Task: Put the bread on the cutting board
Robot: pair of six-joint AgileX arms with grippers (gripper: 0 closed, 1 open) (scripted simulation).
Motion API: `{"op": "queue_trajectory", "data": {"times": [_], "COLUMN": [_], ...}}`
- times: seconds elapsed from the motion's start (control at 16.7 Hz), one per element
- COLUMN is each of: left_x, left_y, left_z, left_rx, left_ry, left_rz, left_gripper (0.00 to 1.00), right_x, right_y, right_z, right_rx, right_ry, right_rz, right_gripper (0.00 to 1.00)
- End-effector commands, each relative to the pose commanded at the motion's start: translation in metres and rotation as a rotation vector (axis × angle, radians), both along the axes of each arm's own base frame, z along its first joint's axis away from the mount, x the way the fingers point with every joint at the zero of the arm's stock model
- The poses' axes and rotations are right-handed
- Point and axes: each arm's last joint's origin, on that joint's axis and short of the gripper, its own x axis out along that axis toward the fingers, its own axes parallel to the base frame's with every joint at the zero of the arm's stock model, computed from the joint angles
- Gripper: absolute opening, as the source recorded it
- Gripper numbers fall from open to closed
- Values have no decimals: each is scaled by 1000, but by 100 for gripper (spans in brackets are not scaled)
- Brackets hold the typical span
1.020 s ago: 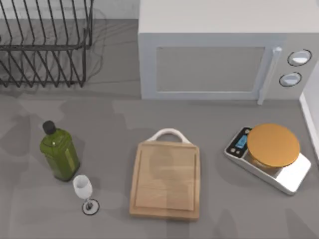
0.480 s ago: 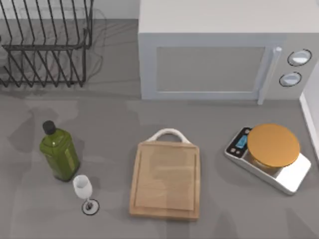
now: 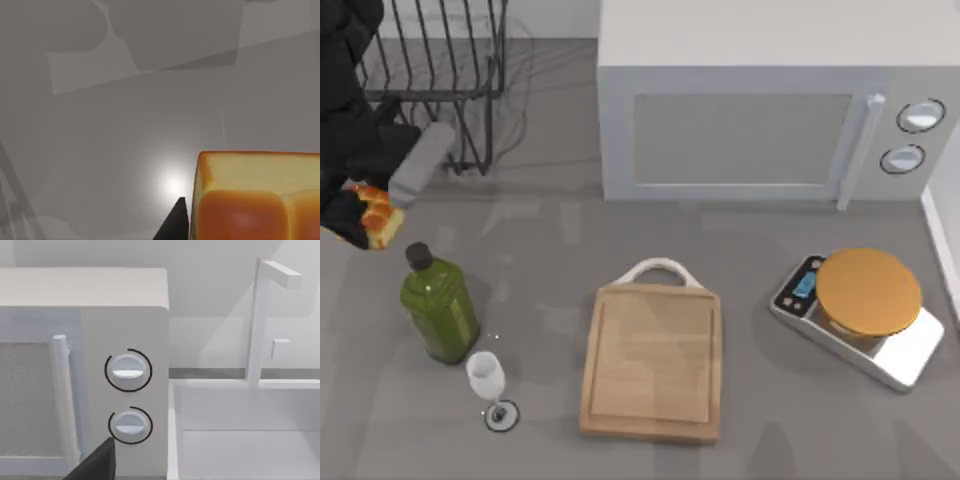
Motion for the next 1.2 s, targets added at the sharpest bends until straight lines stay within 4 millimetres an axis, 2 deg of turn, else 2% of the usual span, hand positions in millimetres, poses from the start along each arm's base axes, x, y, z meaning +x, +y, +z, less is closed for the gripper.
{"op": "queue_trajectory", "data": {"times": [0.3,0.54,0.72,0.96,1.2], "left_x": [-14,-40,-63,-91,-108], "left_y": [-84,-147,-187,-225,-245], "left_z": [-19,-29,-29,-22,-14], "left_rx": [-31,-73,-88,-64,-25], "left_ry": [63,98,92,53,20], "left_rz": [-931,-1647,-2097,-2538,-2758], "left_gripper": [0,0,0,0,0], "right_x": [0,0,0,0,0], "right_y": [0,0,0,0,0], "right_z": [0,0,0,0,0], "right_rx": [0,0,0,0,0], "right_ry": [0,0,0,0,0], "right_rz": [0,0,0,0,0], "right_gripper": [100,100,100,100,100]}}
